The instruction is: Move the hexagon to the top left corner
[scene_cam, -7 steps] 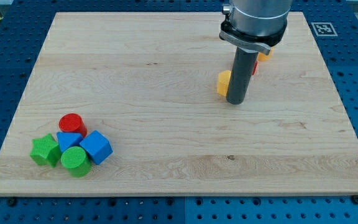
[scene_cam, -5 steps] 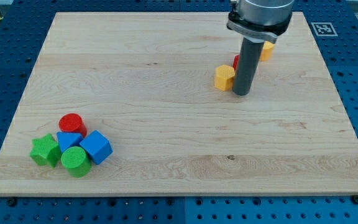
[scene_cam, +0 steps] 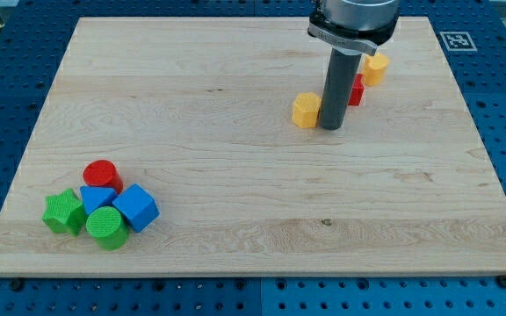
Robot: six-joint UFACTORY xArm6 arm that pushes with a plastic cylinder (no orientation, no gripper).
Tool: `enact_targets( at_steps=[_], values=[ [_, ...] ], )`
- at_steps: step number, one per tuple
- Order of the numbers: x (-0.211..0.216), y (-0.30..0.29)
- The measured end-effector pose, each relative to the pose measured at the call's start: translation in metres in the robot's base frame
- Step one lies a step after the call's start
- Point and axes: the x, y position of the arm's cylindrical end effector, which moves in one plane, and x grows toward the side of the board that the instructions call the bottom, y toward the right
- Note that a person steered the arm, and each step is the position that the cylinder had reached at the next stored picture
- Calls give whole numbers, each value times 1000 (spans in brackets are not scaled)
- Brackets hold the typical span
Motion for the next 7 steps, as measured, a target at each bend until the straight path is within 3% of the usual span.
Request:
enact_targets(
  at_steps=[2, 5, 7],
  values=[
    [-4, -31],
    [-59, -67],
    [-88, -122]
  ],
)
